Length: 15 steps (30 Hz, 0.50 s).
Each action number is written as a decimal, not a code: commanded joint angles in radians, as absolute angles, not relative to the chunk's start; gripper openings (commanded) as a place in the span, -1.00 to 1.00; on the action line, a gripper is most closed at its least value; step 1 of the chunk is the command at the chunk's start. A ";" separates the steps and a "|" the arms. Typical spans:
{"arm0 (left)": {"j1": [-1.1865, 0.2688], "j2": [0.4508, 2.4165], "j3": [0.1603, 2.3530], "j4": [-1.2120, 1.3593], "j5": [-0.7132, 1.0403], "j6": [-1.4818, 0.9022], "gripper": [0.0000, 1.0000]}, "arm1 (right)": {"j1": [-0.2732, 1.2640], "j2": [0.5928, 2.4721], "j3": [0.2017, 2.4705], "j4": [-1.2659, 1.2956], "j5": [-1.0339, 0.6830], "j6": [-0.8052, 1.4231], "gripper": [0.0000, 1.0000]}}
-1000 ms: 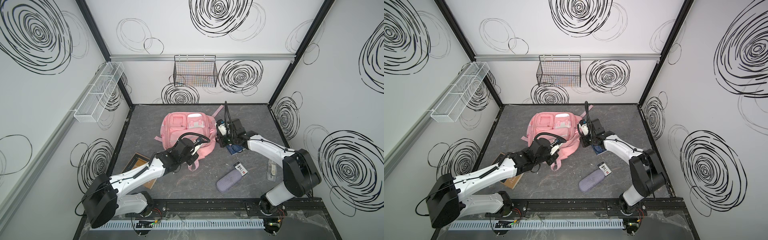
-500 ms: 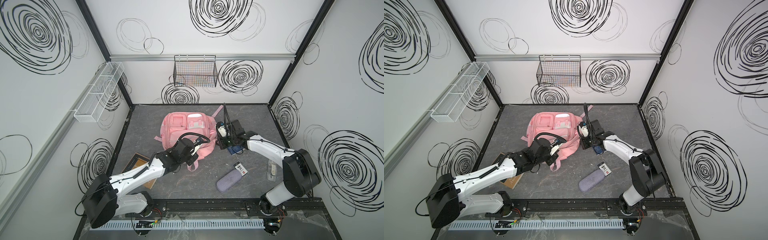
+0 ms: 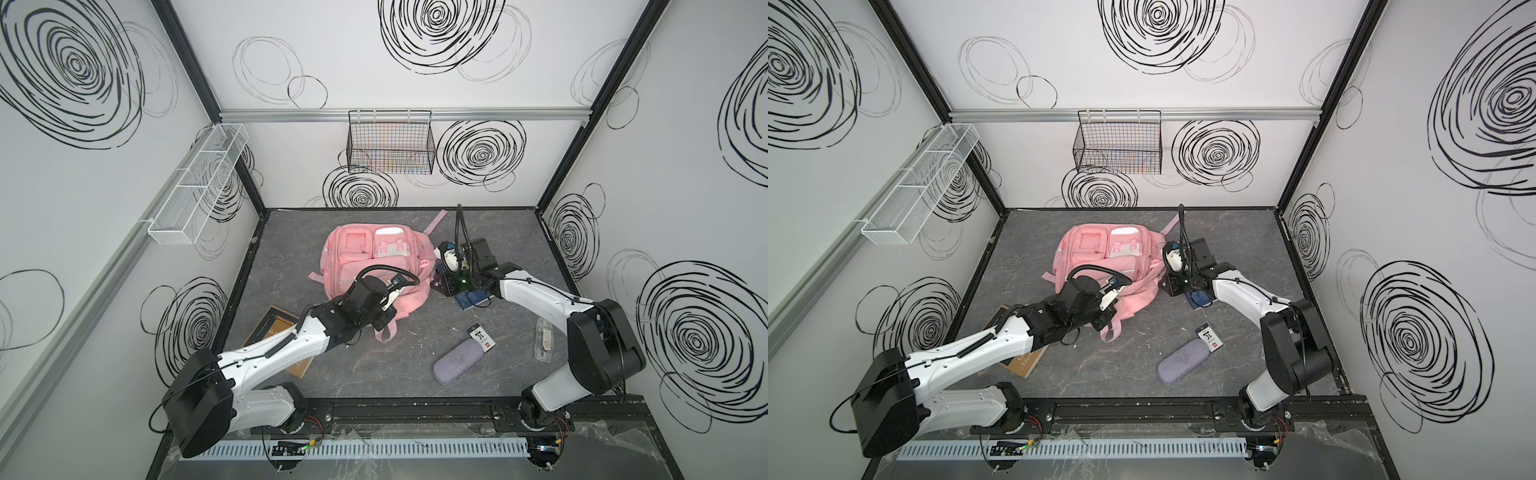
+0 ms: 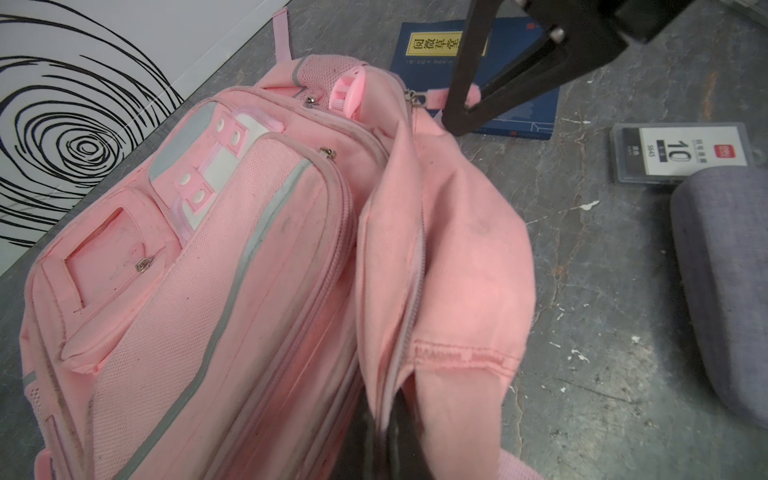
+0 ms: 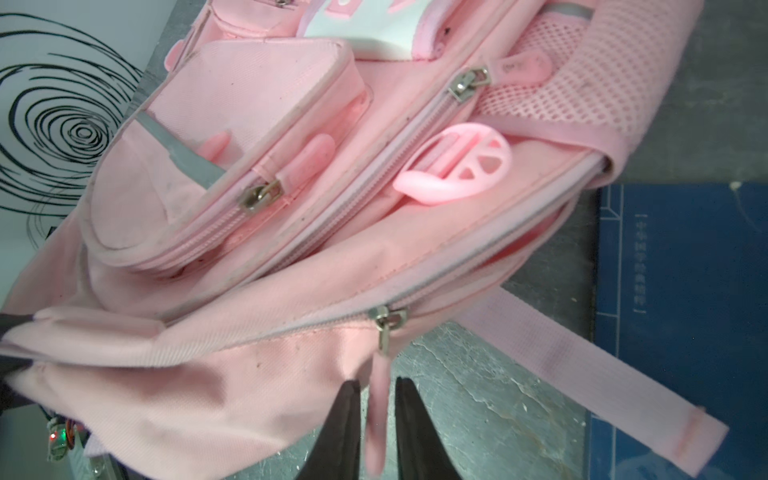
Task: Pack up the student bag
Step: 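Close the right gripper on the pink zipper pull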
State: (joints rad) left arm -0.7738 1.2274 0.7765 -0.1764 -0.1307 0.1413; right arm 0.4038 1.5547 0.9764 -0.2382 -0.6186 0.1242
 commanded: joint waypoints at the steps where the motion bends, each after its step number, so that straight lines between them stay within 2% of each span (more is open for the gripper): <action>1: -0.759 1.192 0.798 -0.075 -0.147 0.128 -1.00 | 0.389 1.520 0.941 -0.166 -0.711 0.144 -0.54; 6: -0.758 1.187 0.797 -0.073 -0.146 0.128 -1.00 | 0.342 1.501 0.865 -0.058 -0.776 0.194 -0.60; 11: -0.758 1.188 0.795 -0.072 -0.142 0.128 -1.00 | 0.307 1.519 0.836 -0.029 -0.756 0.204 -0.47; 15: -0.757 1.192 0.796 -0.069 -0.135 0.128 -1.00 | 0.283 1.546 0.812 0.057 -0.851 0.212 -0.45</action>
